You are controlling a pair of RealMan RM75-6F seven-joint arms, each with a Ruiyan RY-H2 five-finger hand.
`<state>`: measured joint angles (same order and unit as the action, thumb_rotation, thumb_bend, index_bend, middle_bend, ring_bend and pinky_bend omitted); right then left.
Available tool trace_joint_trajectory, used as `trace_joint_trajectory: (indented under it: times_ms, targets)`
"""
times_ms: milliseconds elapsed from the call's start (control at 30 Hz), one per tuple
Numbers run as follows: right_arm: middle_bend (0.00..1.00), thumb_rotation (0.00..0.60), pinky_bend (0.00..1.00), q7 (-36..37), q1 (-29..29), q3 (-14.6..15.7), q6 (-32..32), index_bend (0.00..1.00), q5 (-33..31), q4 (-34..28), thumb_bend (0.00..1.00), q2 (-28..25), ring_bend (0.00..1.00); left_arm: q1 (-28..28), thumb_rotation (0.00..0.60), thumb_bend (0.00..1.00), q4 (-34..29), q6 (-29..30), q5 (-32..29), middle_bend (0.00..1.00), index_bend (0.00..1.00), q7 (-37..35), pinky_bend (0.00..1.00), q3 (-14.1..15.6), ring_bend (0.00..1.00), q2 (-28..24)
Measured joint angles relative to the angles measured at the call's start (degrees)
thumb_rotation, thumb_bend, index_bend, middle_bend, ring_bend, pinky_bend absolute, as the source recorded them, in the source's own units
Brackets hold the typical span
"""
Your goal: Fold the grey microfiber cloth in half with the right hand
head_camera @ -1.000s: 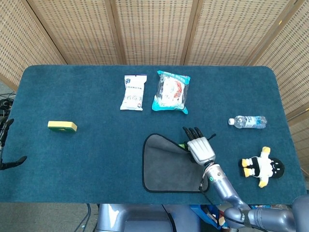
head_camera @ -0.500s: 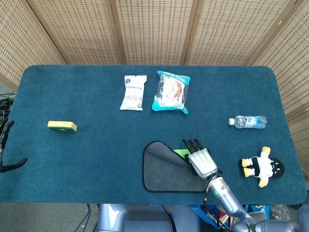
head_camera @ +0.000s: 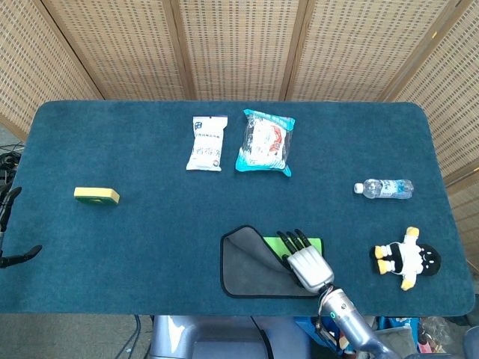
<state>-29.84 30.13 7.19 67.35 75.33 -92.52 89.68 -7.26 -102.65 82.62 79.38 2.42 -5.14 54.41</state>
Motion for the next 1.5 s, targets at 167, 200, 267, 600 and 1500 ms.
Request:
trace_joint_trajectory:
  times_ms: [167, 200, 267, 600, 1500]
  targets:
    - [0.00, 0.600, 0.00, -0.5, -0.9, 0.4, -0.3, 0.64, 1.2, -0.2, 0.51, 0.0, 0.00, 0.1, 0.600, 0.11, 0.0, 0.1, 0.3, 0.00, 0.00, -0.3, 0.00, 0.1, 0.00, -0.1]
    - [0.00, 0.600, 0.00, -0.6, -1.0, 0.5, -0.3, 0.64, 1.4, -0.2, 0.51, -0.1, 0.00, 0.2, 0.600, 0.11, 0.0, 0.1, 0.3, 0.00, 0.00, -0.3, 0.00, 0.1, 0.00, -0.1]
    - [0.00, 0.600, 0.00, -0.6, -1.2, 0.7, -0.4, 0.64, 2.1, -0.3, 0.51, -0.2, 0.00, 0.2, 0.600, 0.11, 0.0, 0.1, 0.4, 0.00, 0.00, -0.3, 0.00, 0.1, 0.00, -0.2]
    - [0.00, 0.600, 0.00, -0.6, -2.4, 2.0, -1.2, 0.64, 5.5, -0.7, 0.51, -1.5, 0.00, 0.2, 0.600, 0.11, -0.1, 0.1, 0.4, 0.00, 0.00, -0.1, 0.00, 0.1, 0.00, -0.1]
    - [0.00, 0.600, 0.00, -2.3, -3.7, 2.2, -4.9, 0.26, 8.5, -0.7, 0.29, -3.0, 0.00, 0.3, 0.600, 0.11, -0.1, 0.1, 0.4, 0.00, 0.00, -0.3, 0.00, 0.1, 0.00, -0.2]
